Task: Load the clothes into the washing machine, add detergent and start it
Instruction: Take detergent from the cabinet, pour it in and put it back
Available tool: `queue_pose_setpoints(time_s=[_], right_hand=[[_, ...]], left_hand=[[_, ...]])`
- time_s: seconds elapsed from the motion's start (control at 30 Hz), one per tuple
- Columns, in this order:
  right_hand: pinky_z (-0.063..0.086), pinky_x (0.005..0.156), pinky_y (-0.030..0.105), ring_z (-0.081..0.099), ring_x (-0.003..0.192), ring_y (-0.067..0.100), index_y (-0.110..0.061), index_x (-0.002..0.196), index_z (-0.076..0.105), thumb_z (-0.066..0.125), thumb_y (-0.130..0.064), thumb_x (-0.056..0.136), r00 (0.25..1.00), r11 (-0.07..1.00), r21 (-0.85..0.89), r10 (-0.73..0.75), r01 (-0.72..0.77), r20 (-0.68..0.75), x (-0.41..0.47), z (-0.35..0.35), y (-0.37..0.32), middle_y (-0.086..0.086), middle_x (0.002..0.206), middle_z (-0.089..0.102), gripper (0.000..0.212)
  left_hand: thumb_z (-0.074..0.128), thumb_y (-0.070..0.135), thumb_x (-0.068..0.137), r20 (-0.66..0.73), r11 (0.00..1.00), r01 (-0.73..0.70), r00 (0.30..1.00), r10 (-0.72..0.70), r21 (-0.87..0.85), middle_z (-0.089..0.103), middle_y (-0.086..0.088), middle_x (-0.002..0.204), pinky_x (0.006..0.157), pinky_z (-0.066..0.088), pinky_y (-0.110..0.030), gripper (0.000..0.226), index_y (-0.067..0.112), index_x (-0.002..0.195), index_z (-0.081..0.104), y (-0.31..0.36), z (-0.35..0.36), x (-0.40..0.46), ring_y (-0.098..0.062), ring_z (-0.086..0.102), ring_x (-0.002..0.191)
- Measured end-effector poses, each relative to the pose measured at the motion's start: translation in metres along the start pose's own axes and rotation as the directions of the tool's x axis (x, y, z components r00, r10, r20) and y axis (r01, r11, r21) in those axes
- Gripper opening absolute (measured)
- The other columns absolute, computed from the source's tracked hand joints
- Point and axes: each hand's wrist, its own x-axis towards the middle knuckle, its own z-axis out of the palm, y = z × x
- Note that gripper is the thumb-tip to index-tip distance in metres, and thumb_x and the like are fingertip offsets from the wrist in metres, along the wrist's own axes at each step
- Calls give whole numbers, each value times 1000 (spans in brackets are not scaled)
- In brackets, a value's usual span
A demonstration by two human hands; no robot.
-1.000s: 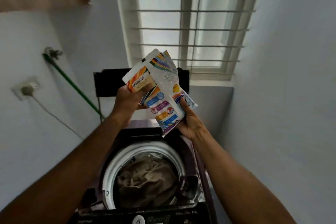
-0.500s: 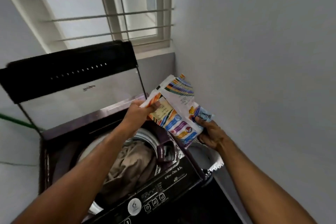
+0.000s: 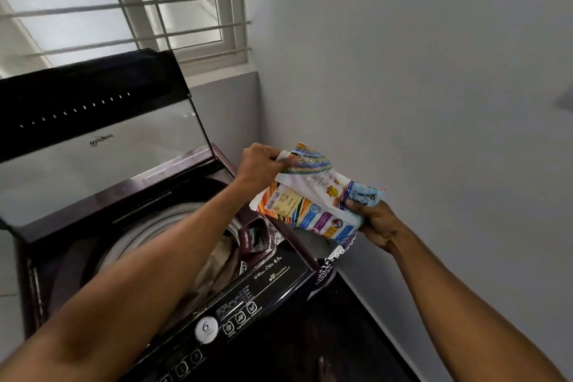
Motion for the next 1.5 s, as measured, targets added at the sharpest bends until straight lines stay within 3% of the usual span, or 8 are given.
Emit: queue_pose_setpoints(time_s=[0.13,0.27,0.33,0.47,0.63,0.83,1.07,1.5], right_hand=[[59,71,42,71,95,33,4,122,62,96,-14,47,997,999,-52,-7,3,-72,3,-11,-6,20,113,70,85],[60,71,43,71,95,33,4,122,62,73,7,73,996,997,-74,-1,-5,-92,9,-16,-13,21,112,70,50],[60,72,43,70,96,34,4,120,63,74,8,71,996,996,-92,9,-18,-92,13,-14,-12,21,112,70,50],[60,73,44,70,98,36,6,121,62,76,6,67,996,991,-127,43,-53,-79,21,-8,-6,22,113,70,55],[60,74,43,70,99,36,7,120,62,75,8,68,998,989,-137,52,-57,-42,28,1,-1,23,113,70,54],[61,71,40,72,92,32,4,113,65,75,8,66,999,981,-192,29,-34,-25,30,10,-7,19,105,73,48],[61,75,42,71,98,36,5,116,66,80,5,65,999,949,-316,8,-19,-36,35,13,-13,21,109,72,53],[60,80,42,72,96,33,0,108,71,85,-1,58,994,911,-413,-48,3,-97,30,19,-8,17,104,74,52]], left_hand=[[74,37,85,83,999,45,995,-46,5,77,-2,79,63,63,-38,23,15,90,77,-12,5,2,-21,75,70],[73,25,87,191,990,35,980,-61,136,77,4,90,76,62,-33,15,19,101,75,-40,-2,-1,-9,74,78],[77,24,83,160,958,29,984,-77,285,75,5,84,70,61,-25,13,15,92,76,-54,-6,-7,-6,72,74],[80,22,80,70,948,42,995,-67,315,69,11,74,56,49,-11,10,14,83,76,-70,-6,-14,2,66,64],[84,21,76,33,942,44,998,-58,333,72,5,77,61,51,-16,11,15,78,75,-83,-12,-9,-1,67,68],[81,23,79,117,977,42,991,-68,208,74,5,97,72,57,-21,27,15,103,71,-94,-15,-9,-5,70,85],[82,25,77,54,954,71,994,-91,291,76,0,95,76,61,-29,26,13,99,76,-108,-8,-10,-7,71,82],[79,20,80,16,976,115,993,-120,186,74,-6,102,84,60,-37,26,10,103,73,-125,8,-24,-15,71,91]])
